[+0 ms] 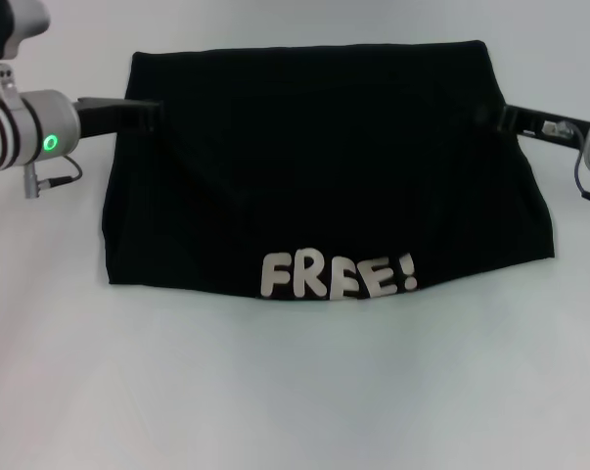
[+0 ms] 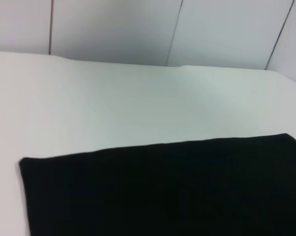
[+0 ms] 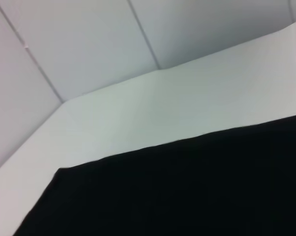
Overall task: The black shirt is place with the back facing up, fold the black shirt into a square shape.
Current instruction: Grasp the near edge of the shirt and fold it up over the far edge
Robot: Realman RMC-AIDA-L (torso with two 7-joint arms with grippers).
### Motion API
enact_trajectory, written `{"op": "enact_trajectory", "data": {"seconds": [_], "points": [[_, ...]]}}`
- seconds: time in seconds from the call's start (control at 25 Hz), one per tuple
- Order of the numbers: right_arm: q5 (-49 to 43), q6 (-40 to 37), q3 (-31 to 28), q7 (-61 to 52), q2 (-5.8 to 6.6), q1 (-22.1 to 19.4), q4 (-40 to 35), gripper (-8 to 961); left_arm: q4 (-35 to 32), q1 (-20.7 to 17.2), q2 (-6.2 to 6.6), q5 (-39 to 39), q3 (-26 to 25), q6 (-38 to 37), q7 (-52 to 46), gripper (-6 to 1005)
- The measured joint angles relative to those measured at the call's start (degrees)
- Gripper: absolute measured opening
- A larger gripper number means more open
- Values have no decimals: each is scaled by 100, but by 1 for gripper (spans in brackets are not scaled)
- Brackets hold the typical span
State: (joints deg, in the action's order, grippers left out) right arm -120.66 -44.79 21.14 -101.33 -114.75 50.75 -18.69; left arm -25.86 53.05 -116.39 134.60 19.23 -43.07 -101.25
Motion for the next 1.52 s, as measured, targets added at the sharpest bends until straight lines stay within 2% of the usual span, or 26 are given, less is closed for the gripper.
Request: {"op": "enact_trajectory", "data": {"seconds": [0.2,0.4,0.6,0.72,0.96,1.04,1.36,1.52], "points": [[-5,418,146,-221,54,166,28,50,23,91,-67,-348,40,435,261,105],[-10,793,397,-510,109,242,101,51,167,142,-21,-738,40,644,456,122],[-7,1099,469,-538,77,279,283,53,467,117,-44,-981,34,857,691,138],[-6,1234,470,-536,19,287,325,54,645,104,-83,-1040,27,980,800,148],[-2,1449,449,-542,-159,241,329,56,752,78,-242,-1046,35,1124,1001,167],[-1,1493,449,-543,-206,220,330,57,767,84,-335,-1048,36,1188,1101,174],[0,1519,475,-513,-280,144,320,60,815,118,-569,-1041,328,1209,1154,200],[-1,1483,475,-476,-344,114,220,241,800,123,-649,-1046,630,1211,1152,213]]}}
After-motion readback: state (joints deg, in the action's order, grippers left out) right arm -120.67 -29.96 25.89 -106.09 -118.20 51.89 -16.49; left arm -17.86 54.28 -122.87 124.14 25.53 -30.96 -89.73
